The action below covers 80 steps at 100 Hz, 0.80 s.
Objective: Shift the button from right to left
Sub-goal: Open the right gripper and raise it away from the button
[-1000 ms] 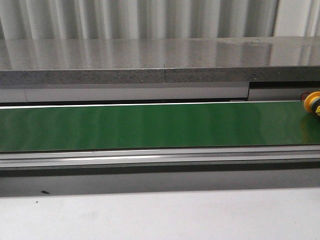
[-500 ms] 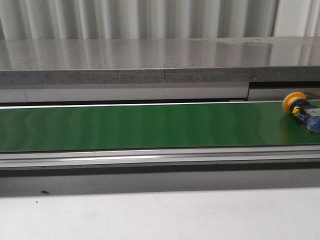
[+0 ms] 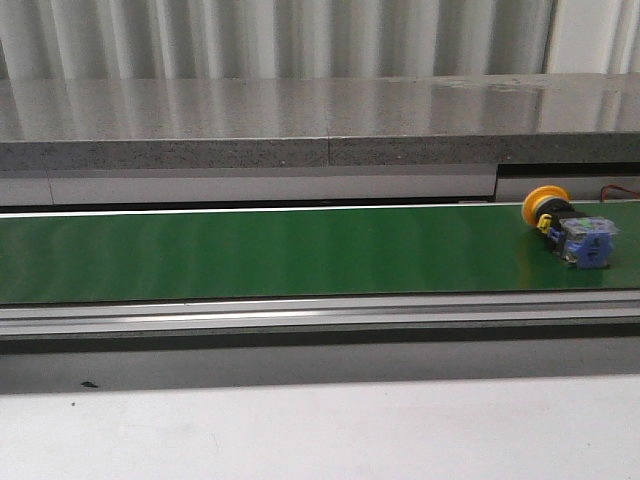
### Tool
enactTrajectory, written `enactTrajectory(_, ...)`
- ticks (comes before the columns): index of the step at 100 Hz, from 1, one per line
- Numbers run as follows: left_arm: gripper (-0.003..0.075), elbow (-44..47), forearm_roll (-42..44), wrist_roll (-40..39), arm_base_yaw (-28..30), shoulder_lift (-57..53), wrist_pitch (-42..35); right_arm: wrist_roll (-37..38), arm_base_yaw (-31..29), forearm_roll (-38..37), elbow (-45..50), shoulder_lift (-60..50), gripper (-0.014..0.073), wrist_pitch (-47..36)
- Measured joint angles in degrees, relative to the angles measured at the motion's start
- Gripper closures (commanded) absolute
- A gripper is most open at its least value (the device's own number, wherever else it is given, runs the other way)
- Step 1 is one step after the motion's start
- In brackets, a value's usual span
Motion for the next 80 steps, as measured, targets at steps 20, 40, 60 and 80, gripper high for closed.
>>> enactTrajectory(20,0.0741,0.0,0.0,0.0,0.0,0.0,0.0,0.0,0.0,0.0,7.65,-7.72,0.0662,-8.62)
enactTrajectory(40,0.0741,0.0,0.0,0.0,0.0,0.0,0.0,0.0,0.0,0.0,11.41,-9.08,0.0662,-13.95)
enactTrajectory(60,0.0741,0.0,0.0,0.0,0.0,0.0,0.0,0.0,0.0,0.0,11.62,-9.08,0.0662,-14.45)
enactTrajectory(80,0.0741,0.0,0.0,0.0,0.0,0.0,-0.1,0.0,0.0,0.0,11.62,-9.08,0.0662,-14.58)
